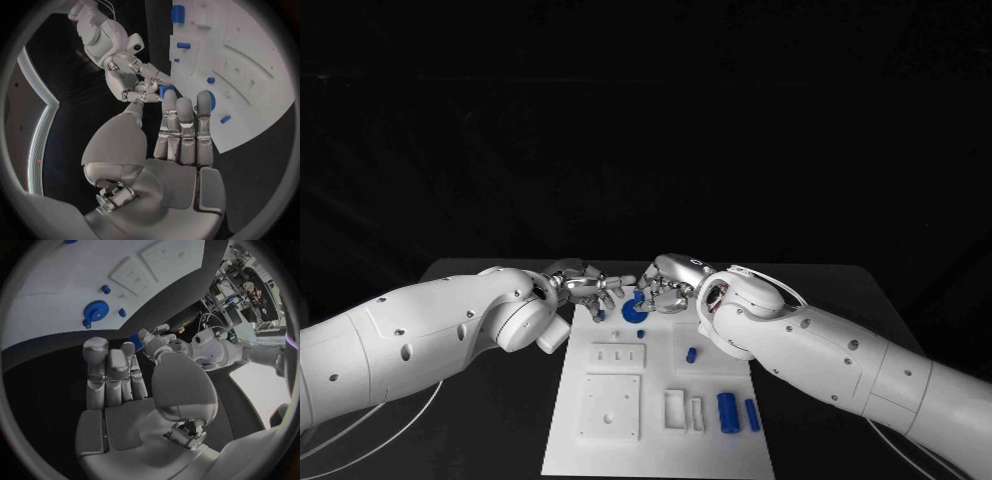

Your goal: Assemble the parts on the task board

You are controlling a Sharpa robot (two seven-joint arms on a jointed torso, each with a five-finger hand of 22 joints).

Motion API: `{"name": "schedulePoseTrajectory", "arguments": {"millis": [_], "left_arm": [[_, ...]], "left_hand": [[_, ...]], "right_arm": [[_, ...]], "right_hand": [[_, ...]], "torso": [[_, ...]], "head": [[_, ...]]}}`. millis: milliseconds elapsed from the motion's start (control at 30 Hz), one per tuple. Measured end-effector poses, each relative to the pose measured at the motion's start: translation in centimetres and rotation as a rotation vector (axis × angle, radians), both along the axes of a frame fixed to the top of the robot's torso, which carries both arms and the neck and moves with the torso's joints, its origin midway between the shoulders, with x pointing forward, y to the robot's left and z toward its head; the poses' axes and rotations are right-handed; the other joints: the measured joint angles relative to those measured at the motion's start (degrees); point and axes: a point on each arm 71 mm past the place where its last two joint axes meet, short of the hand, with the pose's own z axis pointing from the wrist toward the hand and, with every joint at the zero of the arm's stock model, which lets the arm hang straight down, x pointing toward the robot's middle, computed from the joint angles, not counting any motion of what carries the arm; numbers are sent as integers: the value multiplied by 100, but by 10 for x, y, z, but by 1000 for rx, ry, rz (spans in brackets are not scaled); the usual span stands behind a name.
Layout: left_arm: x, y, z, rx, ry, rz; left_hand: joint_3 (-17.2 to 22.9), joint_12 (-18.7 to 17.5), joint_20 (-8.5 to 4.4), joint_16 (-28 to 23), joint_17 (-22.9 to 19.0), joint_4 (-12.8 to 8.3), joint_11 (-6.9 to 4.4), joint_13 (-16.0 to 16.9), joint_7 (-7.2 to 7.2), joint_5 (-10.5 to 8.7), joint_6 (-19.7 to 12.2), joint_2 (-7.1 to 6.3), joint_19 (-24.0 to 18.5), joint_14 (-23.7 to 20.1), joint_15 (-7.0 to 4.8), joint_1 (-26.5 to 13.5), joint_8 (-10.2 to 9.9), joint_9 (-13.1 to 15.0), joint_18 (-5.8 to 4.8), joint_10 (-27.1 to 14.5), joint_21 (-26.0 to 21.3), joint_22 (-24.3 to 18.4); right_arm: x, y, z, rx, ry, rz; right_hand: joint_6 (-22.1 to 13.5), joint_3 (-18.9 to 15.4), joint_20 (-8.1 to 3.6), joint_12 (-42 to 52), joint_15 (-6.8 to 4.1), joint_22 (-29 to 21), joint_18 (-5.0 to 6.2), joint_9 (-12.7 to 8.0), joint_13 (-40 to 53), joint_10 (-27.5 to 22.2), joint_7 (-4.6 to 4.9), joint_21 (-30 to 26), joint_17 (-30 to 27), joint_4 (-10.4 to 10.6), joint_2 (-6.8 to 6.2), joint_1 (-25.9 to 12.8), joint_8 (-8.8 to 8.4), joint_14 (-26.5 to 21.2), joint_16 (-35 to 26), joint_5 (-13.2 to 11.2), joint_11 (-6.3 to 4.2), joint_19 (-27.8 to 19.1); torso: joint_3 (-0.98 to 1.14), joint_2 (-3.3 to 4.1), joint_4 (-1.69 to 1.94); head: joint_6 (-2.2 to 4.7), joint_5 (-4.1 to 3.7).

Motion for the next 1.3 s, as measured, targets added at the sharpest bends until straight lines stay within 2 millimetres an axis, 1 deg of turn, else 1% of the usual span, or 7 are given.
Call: {"name": "schedulePoseTrajectory", "arguments": {"millis": [200,367,700,800,967,1133,1300], "left_arm": [[-2,-6,-1,36,-3,-21],[-3,-7,-3,63,10,-19],[-1,-7,-9,98,43,3],[-1,-7,-10,103,50,7],[0,-8,-11,103,61,13],[0,-8,-12,96,72,20],[0,-9,-12,90,78,19]], "left_hand": [[7,0,0,0,-29,7,0,-6,0,-45,0,-12,0,-20,20,3,-43,-49,0,0,-23,-6],[36,-24,0,0,-58,98,0,-18,0,-266,0,-12,0,-20,20,4,-43,-66,0,0,-50,-12],[0,-27,21,0,-99,93,41,-34,30,-230,-30,-35,-20,-71,31,27,-103,-101,1,-41,-93,-32],[-14,-27,21,0,-118,11,41,-33,30,-230,-31,30,-20,-71,31,39,-103,-143,1,-41,-93,-32],[-21,-27,21,0,-126,0,41,-33,30,-230,-31,102,-20,-71,31,23,-103,-156,0,-41,-93,-31],[-91,-27,21,0,-138,-150,41,-33,30,-230,-31,205,-20,-71,31,24,-103,-167,0,-41,-115,-31],[-100,-27,21,0,-138,-172,41,-33,30,-231,-31,216,-20,-71,31,34,-103,-181,0,-41,-115,-31]], "right_arm": [[0,5,0,2,3,-1],[-1,7,0,3,4,-3],[-1,8,0,3,11,-6],[0,8,-1,2,15,-6],[0,9,-1,3,21,-4],[-1,11,-1,5,24,-2],[-1,13,-2,5,27,1]], "right_hand": [[0,0,0,0,0,0,0,-2,0,0,0,0,-1,0,0,0,0,0,0,22,0,0],[0,0,0,0,0,-1,0,-2,0,0,0,22,-1,0,0,0,0,0,0,27,0,0],[0,-18,0,-23,0,-1,0,2,5,0,0,23,-8,17,0,0,-2,0,-22,66,1,0],[0,-18,0,-23,0,-1,0,2,5,0,0,23,-8,17,0,0,-3,0,-22,66,1,0],[-2,-19,1,-23,0,-1,0,2,5,0,2,23,-8,17,0,0,-5,0,-22,73,1,0],[-8,-19,1,-23,0,-2,0,2,4,0,7,23,-8,17,0,-1,-6,0,-22,96,1,0],[-8,-19,1,-23,0,-2,0,1,10,0,7,23,-8,16,0,-1,-7,0,-22,96,1,0]], "torso": [[1,1,4],[0,1,1],[2,1,-3],[3,1,-6],[4,2,-5],[5,2,4],[3,3,5]], "head": [[-14,7],[-16,7],[-10,-9],[-10,-9],[-14,-24],[-16,-30],[-17,-21]]}}
